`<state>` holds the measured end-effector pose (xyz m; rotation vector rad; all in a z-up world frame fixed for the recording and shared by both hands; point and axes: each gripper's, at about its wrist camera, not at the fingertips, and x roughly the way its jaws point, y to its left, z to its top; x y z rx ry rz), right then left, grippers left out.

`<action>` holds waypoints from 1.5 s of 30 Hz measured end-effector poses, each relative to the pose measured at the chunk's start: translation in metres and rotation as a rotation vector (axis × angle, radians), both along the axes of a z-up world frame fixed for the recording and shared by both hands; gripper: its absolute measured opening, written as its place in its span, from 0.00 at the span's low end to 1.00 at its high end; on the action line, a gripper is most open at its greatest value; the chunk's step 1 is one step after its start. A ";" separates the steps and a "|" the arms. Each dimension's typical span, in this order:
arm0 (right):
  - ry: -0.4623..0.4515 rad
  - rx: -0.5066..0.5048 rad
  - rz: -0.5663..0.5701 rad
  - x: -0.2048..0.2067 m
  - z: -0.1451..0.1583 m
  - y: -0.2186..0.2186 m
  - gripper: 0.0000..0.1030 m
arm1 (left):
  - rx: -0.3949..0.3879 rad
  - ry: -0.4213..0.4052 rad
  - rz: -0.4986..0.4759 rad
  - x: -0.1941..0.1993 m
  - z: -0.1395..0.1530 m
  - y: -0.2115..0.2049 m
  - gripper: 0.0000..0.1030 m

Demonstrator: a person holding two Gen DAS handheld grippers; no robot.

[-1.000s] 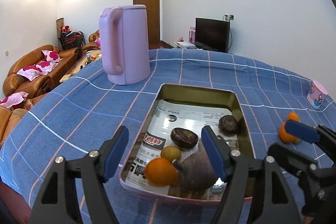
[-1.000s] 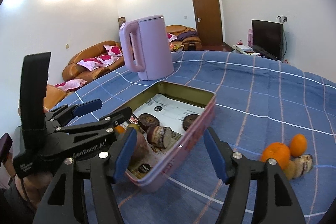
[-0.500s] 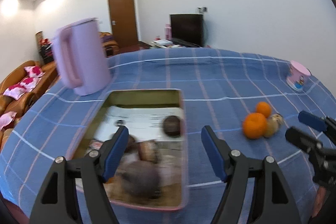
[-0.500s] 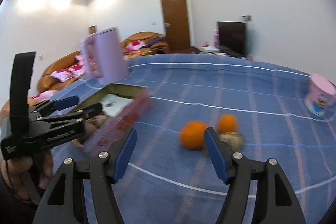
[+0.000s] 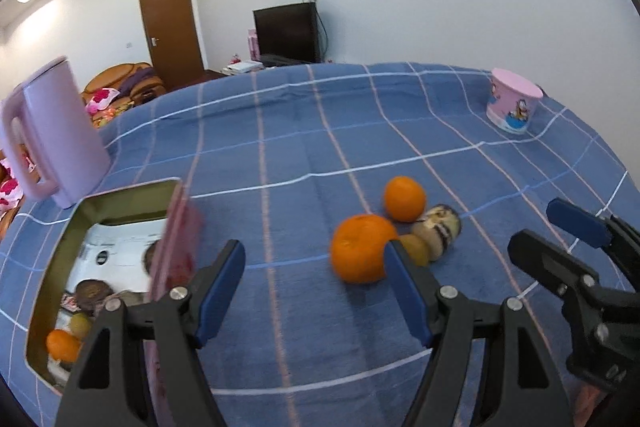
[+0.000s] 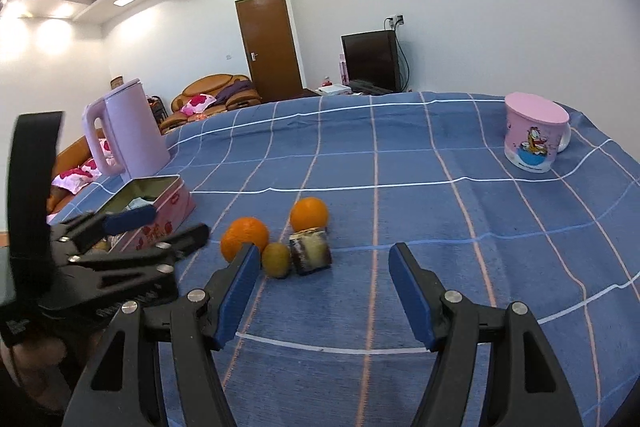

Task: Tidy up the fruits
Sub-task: 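Move both grippers back to the remaining fruits, then grasp another orange with left gripper while right grasps the small labeled can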

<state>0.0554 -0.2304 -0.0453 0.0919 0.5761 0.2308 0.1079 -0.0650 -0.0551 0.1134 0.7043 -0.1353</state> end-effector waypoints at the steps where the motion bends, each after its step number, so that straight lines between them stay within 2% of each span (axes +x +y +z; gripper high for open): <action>1: 0.001 0.003 -0.003 0.000 0.000 -0.002 0.66 | 0.001 0.004 -0.009 0.003 -0.002 -0.004 0.72; 5: 0.005 0.026 -0.013 0.000 -0.001 -0.006 0.66 | 0.009 0.015 -0.025 0.009 -0.006 -0.011 0.72; 11: 0.015 0.028 -0.013 0.002 -0.002 -0.005 0.67 | -0.035 0.071 -0.051 0.019 -0.015 -0.015 0.69; 13: 0.020 0.027 -0.011 0.003 -0.002 -0.004 0.67 | -0.068 0.095 -0.079 0.022 -0.018 -0.015 0.59; 15: 0.025 0.027 -0.011 0.005 -0.003 -0.003 0.67 | -0.082 0.099 -0.090 0.022 -0.017 -0.014 0.44; 21: 0.028 -0.013 -0.005 0.013 -0.003 0.006 0.67 | -0.100 0.090 -0.083 0.023 -0.016 -0.007 0.43; 26: 0.091 -0.073 0.016 0.037 -0.009 0.018 0.67 | -0.095 0.063 -0.003 0.031 -0.014 0.010 0.43; 31: 0.146 -0.103 0.042 0.058 -0.017 0.030 0.66 | -0.133 0.062 0.021 0.033 -0.015 0.021 0.43; 33: 0.167 -0.093 0.042 0.064 -0.020 0.031 0.59 | -0.141 0.056 0.030 0.032 -0.015 0.023 0.43; 37: 0.206 -0.063 0.064 0.073 -0.025 0.029 0.54 | -0.140 0.045 0.029 0.030 -0.014 0.023 0.43; 41: 0.208 -0.030 0.076 0.072 -0.025 0.024 0.33 | -0.121 0.009 0.017 0.023 -0.010 0.020 0.34; 45: 0.203 -0.034 0.077 0.069 -0.023 0.025 0.32 | -0.096 -0.023 -0.004 0.017 -0.006 0.014 0.34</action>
